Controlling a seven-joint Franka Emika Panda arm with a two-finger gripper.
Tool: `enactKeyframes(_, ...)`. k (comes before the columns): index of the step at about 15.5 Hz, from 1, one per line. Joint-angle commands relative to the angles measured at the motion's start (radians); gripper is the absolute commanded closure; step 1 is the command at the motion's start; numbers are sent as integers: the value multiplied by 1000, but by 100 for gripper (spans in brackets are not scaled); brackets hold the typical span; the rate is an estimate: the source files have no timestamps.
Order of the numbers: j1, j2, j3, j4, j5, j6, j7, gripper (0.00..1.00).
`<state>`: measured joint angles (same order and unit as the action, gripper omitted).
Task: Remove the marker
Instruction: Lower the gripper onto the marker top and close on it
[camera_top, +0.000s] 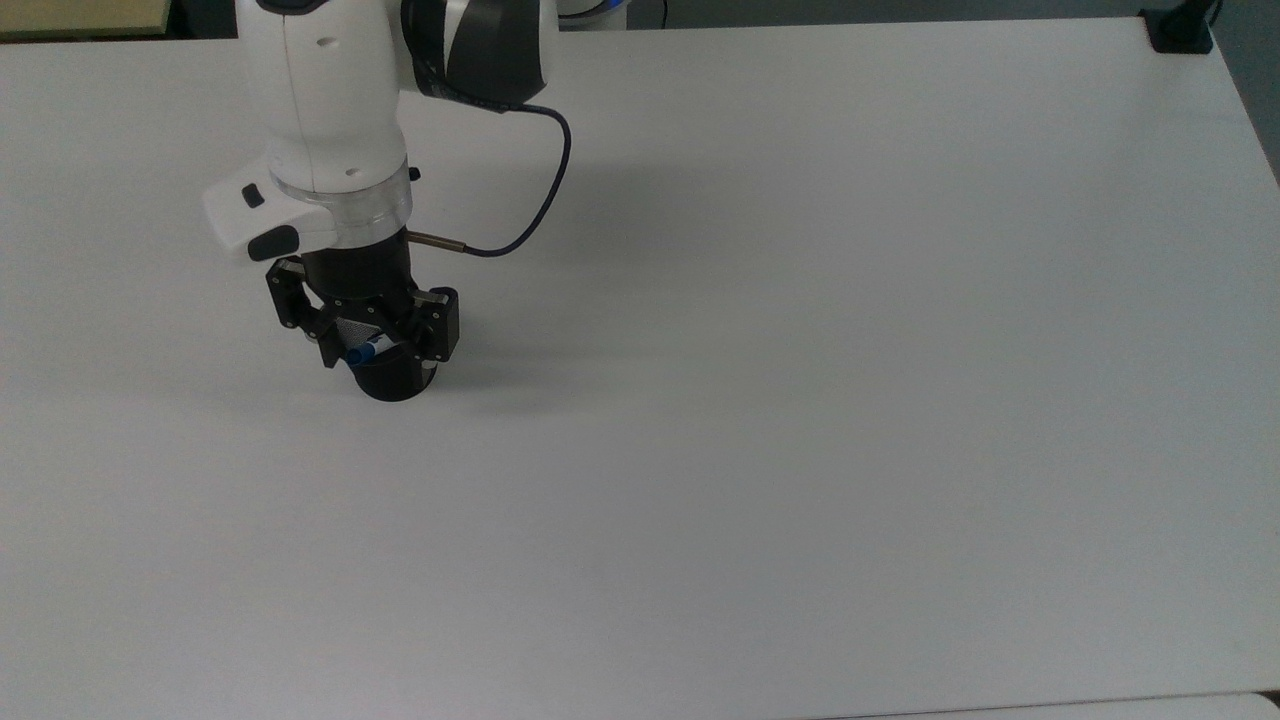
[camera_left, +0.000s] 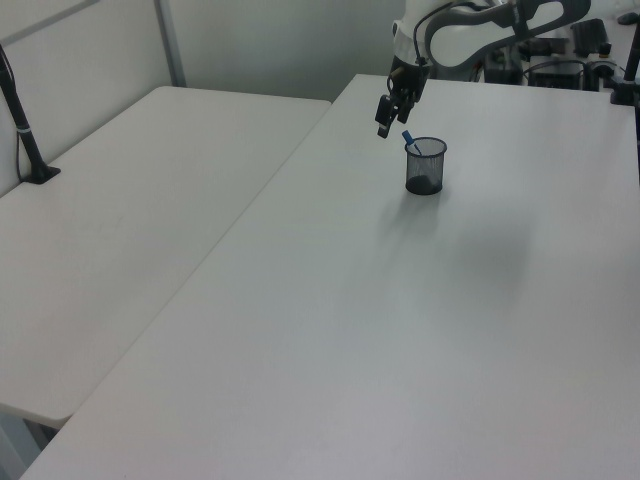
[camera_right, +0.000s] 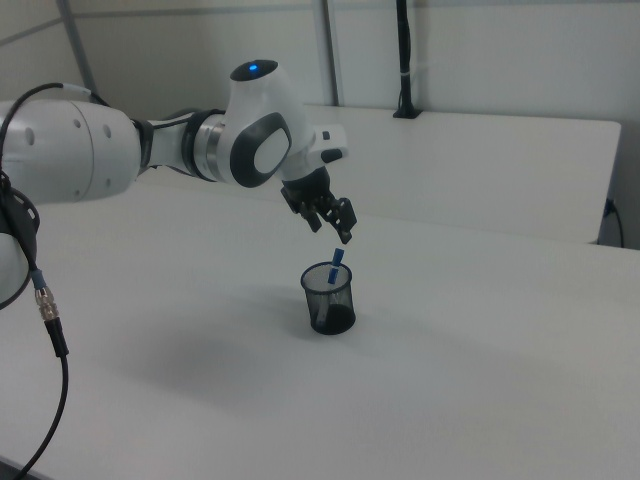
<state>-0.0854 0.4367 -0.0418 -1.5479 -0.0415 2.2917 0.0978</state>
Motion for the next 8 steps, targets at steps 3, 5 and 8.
enactKeyframes(3, -11, -6, -7, -9, 0, 14, -70, 27)
enactKeyframes(5, -11, -4, -7, -11, 0, 9, -105, 28)
enactKeyframes(8, -8, -6, -7, -14, -1, -11, -128, 31)
